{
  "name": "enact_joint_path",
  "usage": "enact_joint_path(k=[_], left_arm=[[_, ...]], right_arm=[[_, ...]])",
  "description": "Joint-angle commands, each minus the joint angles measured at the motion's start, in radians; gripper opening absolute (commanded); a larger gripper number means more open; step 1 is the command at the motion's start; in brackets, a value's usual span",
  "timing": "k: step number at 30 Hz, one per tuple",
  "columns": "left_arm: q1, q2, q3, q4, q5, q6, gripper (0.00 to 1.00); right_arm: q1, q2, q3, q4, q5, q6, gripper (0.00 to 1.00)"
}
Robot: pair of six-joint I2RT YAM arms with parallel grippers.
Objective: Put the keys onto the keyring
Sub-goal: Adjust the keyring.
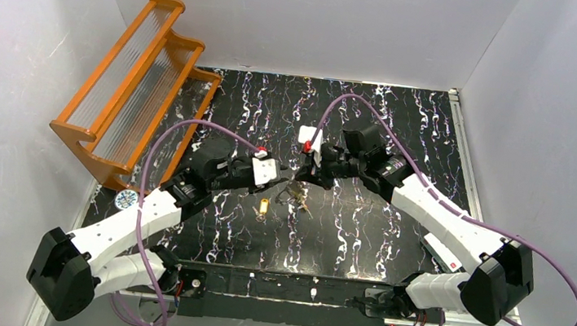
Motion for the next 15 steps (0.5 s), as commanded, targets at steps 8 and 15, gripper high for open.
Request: enact_joint_path(k=[8,15], left_arm=[[-0.006,0.074,0.078,-0.032,0.083,0.050,0.20],[-0.012,0.115,0.115,-0.084,0.094,0.080,0.00]], right_arm=[[0.023,-0.002,0.040,0.031,-0.046,-0.010,0.01],[0.026,-0.002,0.040,0.034,-0.038,-0.010,0.01]])
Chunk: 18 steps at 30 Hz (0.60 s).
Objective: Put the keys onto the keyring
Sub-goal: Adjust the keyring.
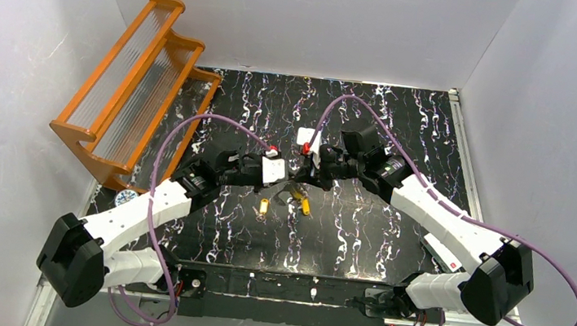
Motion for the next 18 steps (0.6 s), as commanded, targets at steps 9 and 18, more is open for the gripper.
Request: enact_joint_path(k=[9,18], left_arm=[[-0.009,-0.052,0.022,0.046,-0.056,-0.067,0.00],[-0.008,-0.099,-0.142,0.571,-0.026,-0.394,0.00]], right_arm=[[0.009,-0.043,-0.019,0.190,0.087,0.125,0.50],[0.006,-0.230,-0.266,0.517,0.111,0.160,0.52]])
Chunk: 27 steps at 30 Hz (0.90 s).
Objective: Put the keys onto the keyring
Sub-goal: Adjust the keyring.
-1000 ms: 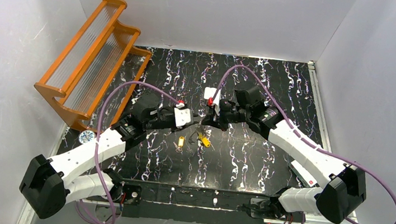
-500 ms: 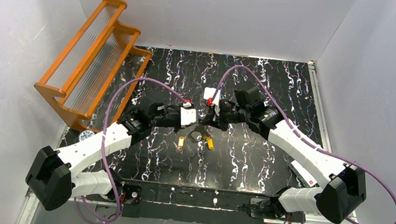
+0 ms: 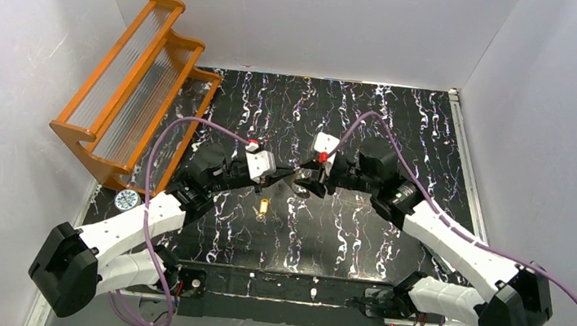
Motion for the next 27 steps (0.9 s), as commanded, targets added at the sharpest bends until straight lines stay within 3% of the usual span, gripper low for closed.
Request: enact_joint_path(k=[1,5,18,27], left_arm=[[-0.003,-0.023,-0.011,0.255,0.046,-0.142,0.00],[-0.002,-0.030,-0.012,0.259,0.095,-0.144,0.00],[0.001,-0.031,-0.015,0.307,0.118,-0.197,0.00],[0.000,-0.034,-0.063,0.491,0.117,-0.250,0.00]], right_arm=[[-0.003,-0.095,-0.076,0.206,0.009,0.019,0.51],[-0.035,-0.164,-0.121,0.248,-0.033,0.028,0.45],[-0.235,-0.163,-0.080,0.402,-0.521,0.247,0.41],[-0.240,-0.094,-0.090,0.578,-0.617,0.383,0.33]])
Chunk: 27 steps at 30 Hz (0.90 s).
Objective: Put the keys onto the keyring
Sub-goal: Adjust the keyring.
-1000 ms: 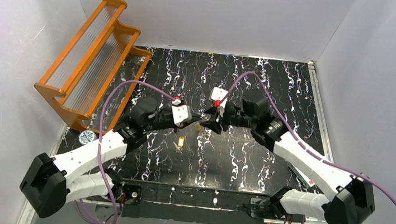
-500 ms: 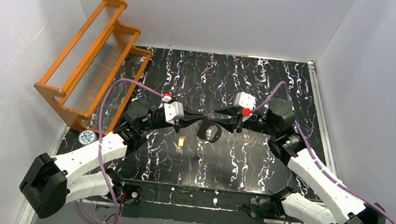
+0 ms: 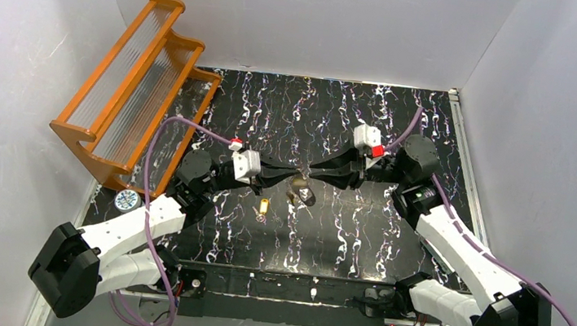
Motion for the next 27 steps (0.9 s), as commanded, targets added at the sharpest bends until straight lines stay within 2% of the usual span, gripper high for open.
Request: enact_joint_path(k=[1,3,10,22,27], left_arm=[[0.000,-0.030,-0.017,0.166,0.009,-0.046,0.00],[0.000,-0.028,-0.024,0.201,0.013,-0.061,0.00],[0.001,-0.023,-0.030,0.229,0.026,-0.075,0.00],[0.001,-0.012,-0.032,0.240,0.020,-0.111,0.00],[0.001,-0.008,-0.035,0.242,0.010,-0.110,0.00]], right_arm=[[-0.003,0.026,0.007,0.206,-0.091,0.134,0.32],[-0.003,0.042,-0.004,0.269,-0.093,0.173,0.32],[-0.002,0.084,-0.009,0.335,-0.074,0.205,0.34],[0.015,0.149,-0.010,0.468,-0.104,0.304,0.27],[0.030,0.159,-0.009,0.486,-0.113,0.319,0.28]])
